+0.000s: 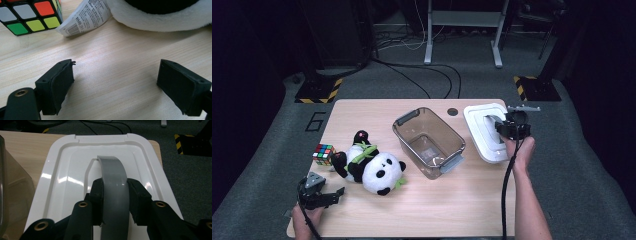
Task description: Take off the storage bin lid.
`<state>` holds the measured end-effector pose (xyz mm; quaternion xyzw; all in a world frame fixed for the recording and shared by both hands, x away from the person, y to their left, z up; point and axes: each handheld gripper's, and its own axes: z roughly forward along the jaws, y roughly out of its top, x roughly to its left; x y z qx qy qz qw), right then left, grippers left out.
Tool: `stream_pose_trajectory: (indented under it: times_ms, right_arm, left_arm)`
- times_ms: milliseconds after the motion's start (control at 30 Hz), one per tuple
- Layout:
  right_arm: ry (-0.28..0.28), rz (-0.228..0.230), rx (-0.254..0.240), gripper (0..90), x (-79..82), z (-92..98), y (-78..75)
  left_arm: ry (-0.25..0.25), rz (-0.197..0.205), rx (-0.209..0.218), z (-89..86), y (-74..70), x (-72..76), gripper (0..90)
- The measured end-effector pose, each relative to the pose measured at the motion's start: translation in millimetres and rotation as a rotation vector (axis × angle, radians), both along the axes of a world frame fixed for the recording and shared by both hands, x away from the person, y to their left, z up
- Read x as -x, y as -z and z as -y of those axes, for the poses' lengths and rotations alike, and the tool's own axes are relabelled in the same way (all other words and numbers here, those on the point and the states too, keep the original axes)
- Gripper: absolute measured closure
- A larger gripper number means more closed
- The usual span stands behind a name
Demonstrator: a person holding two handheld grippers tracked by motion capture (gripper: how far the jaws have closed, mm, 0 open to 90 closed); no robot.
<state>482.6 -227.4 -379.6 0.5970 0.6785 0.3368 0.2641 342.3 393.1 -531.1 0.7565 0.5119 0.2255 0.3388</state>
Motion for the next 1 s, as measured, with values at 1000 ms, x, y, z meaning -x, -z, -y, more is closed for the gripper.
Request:
stream_pose_trajectory:
  times_ms: [1000]
  right_arm:
    - [0.1,-0.037,-0.001,66.9,-1.8,0.1,53.3]
  left_arm:
    - [0.004,0.001,-0.006,-0.4,-0.2,-0.1,13.3]
